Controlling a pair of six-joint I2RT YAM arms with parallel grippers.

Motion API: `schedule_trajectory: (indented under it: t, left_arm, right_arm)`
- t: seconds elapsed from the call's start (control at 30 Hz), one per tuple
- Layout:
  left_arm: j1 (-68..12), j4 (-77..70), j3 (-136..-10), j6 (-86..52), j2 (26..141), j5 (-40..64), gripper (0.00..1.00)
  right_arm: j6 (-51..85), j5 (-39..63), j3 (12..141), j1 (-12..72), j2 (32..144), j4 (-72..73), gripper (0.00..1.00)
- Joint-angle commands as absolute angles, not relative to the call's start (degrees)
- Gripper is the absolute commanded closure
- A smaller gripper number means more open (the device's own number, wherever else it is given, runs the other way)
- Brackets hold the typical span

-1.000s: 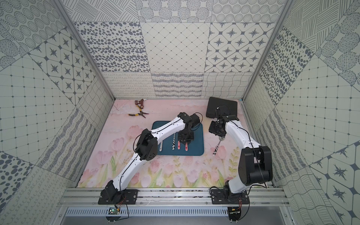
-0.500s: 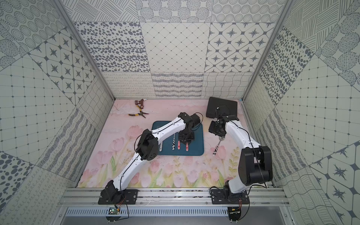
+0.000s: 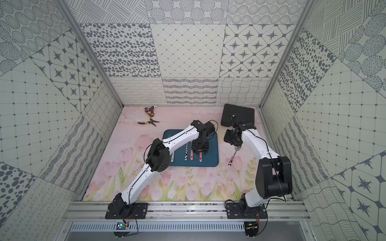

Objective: Set the spoon and fork side by side
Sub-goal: Place the fork on the tray, then pick up the spoon from the center of the board.

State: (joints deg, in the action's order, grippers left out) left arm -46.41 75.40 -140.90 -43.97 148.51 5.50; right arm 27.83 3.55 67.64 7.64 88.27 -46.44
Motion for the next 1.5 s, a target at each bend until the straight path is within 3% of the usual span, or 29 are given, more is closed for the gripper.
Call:
schedule_trajectory:
  t: [0.0, 0.27, 0.53, 0.7, 1.07, 1.27, 1.47]
  left_arm:
    - [-45.8, 76.5, -143.3, -41.2, 145.0, 3.1, 0.48]
    - [-42.0, 76.0, -138.9, -37.8, 132.7, -1.8, 0.42]
    - [-23.1, 60.6, -101.0, -37.2, 109.5, 2.5, 0.43]
    - [-15.0, 58.0, -90.2, -34.5, 102.6, 2.8, 0.43]
    - [-11.6, 55.7, -87.0, -31.1, 104.3, 6.2, 0.45]
    - [-11.3, 55.9, -89.1, -30.6, 106.5, 7.6, 0.48]
    - [-11.3, 55.6, -89.6, -31.0, 107.6, 8.3, 0.50]
  right_arm:
    - [27.9, 1.1, 67.4, 7.5, 86.9, -45.5, 0.56]
    - [31.9, -0.4, 64.7, 7.5, 90.0, -47.8, 0.52]
    - [36.0, 1.1, 59.4, 7.5, 93.2, -48.1, 0.49]
    - [38.1, -0.6, 58.0, 7.7, 92.8, -48.2, 0.49]
    - [41.7, -2.5, 56.1, 8.9, 94.9, -49.1, 0.50]
    - [42.1, -3.6, 55.7, 8.9, 96.3, -48.6, 0.69]
    - [41.9, -4.0, 54.5, 9.0, 98.5, -48.0, 0.75]
